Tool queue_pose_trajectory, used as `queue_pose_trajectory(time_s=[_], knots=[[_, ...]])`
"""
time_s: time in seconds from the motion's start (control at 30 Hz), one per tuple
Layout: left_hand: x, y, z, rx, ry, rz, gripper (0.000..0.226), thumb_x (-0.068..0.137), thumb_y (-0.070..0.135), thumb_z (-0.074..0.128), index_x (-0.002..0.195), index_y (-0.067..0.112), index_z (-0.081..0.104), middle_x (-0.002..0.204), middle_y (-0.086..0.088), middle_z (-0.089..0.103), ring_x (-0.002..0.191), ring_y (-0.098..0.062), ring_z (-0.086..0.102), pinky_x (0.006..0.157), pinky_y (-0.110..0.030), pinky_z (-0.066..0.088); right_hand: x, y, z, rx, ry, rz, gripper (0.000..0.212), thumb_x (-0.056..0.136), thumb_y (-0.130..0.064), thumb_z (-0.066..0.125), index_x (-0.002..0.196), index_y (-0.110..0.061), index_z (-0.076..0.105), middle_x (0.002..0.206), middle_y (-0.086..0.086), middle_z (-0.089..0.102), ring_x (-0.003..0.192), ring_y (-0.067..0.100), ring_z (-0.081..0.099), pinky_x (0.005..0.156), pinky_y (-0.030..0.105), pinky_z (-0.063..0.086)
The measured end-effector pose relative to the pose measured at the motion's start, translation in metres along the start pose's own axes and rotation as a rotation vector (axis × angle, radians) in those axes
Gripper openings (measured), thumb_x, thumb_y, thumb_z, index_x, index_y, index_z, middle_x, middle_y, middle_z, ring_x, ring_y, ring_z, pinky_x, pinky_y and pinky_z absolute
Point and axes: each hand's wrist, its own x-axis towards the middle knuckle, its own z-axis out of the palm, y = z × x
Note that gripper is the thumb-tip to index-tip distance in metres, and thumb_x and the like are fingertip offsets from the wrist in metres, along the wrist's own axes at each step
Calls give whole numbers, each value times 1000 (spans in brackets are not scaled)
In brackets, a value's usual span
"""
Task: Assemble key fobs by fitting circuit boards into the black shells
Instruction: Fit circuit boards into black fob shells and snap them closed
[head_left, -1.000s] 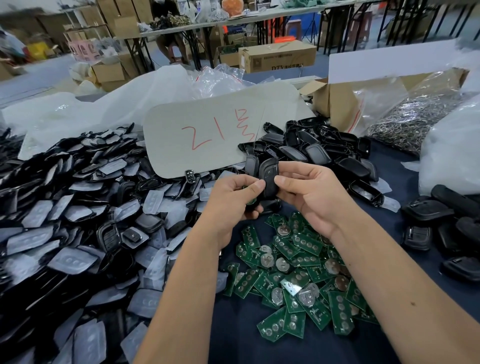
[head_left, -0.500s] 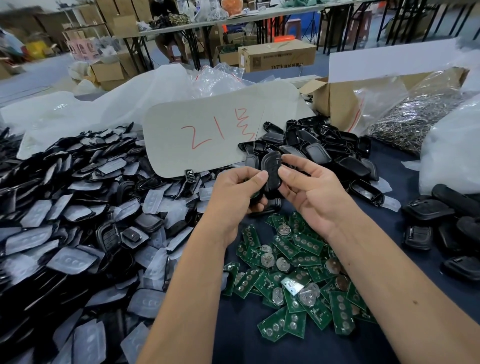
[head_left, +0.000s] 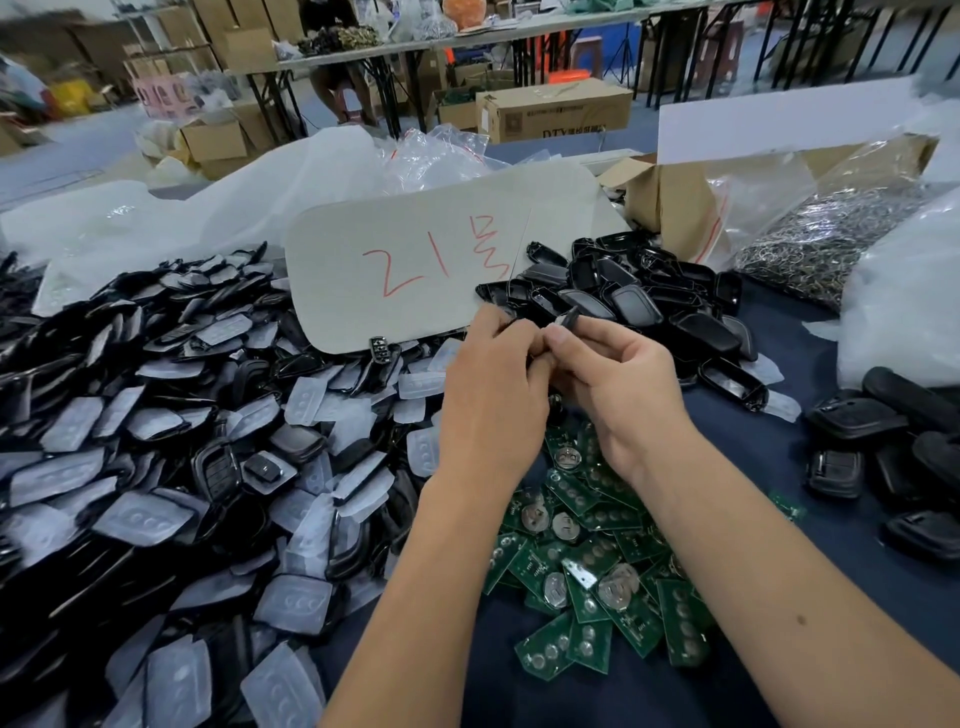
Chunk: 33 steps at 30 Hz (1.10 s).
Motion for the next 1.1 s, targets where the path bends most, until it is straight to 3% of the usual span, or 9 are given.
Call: queue_pose_trajectory(time_s=[0.1, 0.2, 0.33, 0.4, 0.47, 0.6, 0.67, 0.8, 1.1], knots=[[1, -1, -2, -297, -41, -128, 16, 102, 17, 64, 97, 22, 78, 99, 0, 63, 80, -21, 69, 72, -33, 60, 5, -6, -7, 133, -25, 72, 26, 94, -8, 70, 117, 5, 67, 105, 18, 78, 92, 25, 76, 81, 32, 63], [5, 0, -5, -669, -33, -348, 45, 104, 2, 50, 90, 33, 80, 93, -2, 75, 66, -11, 70, 61, -25, 60, 10, -14, -17, 268, -149, 180, 32, 93, -13, 66, 120, 4, 65, 110, 20, 75, 98, 28, 76, 87, 35, 63], [7, -4, -9, -951, -27, -538, 51, 101, -13, 44, 116, 27, 73, 117, -14, 72, 74, -18, 74, 69, -27, 62, 14, -17, -24, 309, -237, 265, 31, 90, -19, 67, 115, -1, 70, 113, 17, 75, 104, 28, 75, 87, 35, 62], [6, -8, -8, -1026, -2, -582, 56, 100, -14, 50, 131, 30, 65, 108, -16, 76, 80, -25, 76, 70, -30, 63, 15, -17, -26, 265, -262, 274, 30, 90, -21, 66, 116, -6, 72, 110, 11, 76, 99, 22, 76, 86, 34, 62], [5, -12, -8, -1033, 38, -650, 53, 97, -12, 59, 135, 25, 61, 103, -20, 76, 89, -33, 77, 70, -33, 64, 15, -18, -27, 231, -292, 270, 30, 91, -22, 66, 116, -9, 72, 108, 7, 77, 97, 19, 76, 86, 33, 62], [7, -18, -7, -858, 72, -684, 27, 92, -4, 72, 116, 9, 72, 108, -18, 73, 102, -35, 75, 71, -31, 64, 14, -18, -27, 177, -334, 255, 31, 87, -18, 68, 115, -6, 74, 106, 8, 77, 96, 18, 75, 91, 33, 61], [6, -19, -8, -913, 81, -708, 17, 92, -5, 72, 107, 3, 73, 103, -19, 74, 97, -34, 76, 70, -30, 63, 14, -18, -27, 127, -350, 241, 30, 85, -16, 69, 113, -6, 75, 106, 10, 77, 96, 19, 74, 93, 34, 60], [7, -20, -8, -1007, 95, -755, 16, 89, -6, 75, 103, -1, 69, 90, -16, 72, 71, -19, 75, 67, -30, 63, 12, -18, -26, 55, -361, 223, 32, 83, -15, 70, 113, -6, 75, 105, 9, 77, 96, 19, 74, 91, 32, 61], [7, -21, -6, -1018, 107, -749, 17, 87, -7, 77, 93, 4, 66, 84, -11, 69, 64, -12, 74, 64, -28, 62, 10, -19, -25, 35, -354, 224, 36, 84, -13, 70, 118, -1, 73, 106, 13, 75, 96, 20, 74, 90, 32, 62]])
